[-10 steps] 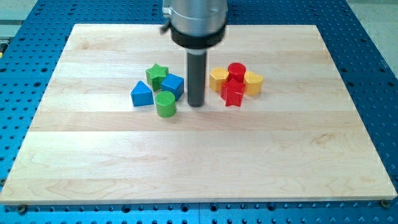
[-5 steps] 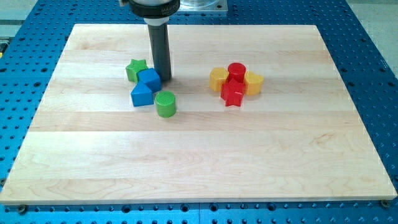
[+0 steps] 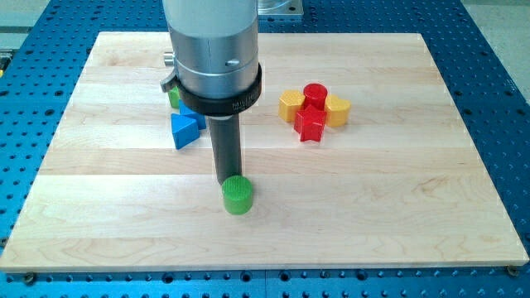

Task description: Place the green circle bottom center of the board

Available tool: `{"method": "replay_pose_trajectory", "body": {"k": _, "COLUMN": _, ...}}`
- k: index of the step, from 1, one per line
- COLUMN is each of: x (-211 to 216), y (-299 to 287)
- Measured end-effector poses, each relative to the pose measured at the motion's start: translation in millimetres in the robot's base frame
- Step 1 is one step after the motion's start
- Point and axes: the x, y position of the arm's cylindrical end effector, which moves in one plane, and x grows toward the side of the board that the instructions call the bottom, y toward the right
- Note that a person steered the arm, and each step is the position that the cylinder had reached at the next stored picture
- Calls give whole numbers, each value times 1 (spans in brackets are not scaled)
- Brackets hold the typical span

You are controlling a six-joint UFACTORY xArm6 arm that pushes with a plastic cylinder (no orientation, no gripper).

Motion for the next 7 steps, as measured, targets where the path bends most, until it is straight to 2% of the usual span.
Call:
{"method": "replay_pose_trajectory", "body": {"k": 1, "x": 22, "y": 0}}
{"method": "replay_pose_trajectory", "body": {"k": 3, "x": 30, "y": -2}}
{"method": "replay_pose_trajectory", "body": {"k": 4, "x": 31, "y": -28}}
{"method": "replay_pose_trajectory", "body": {"k": 6, "x": 42, "y": 17}}
{"method": "replay_pose_trajectory", "body": {"k": 7, "x": 43, "y": 17}}
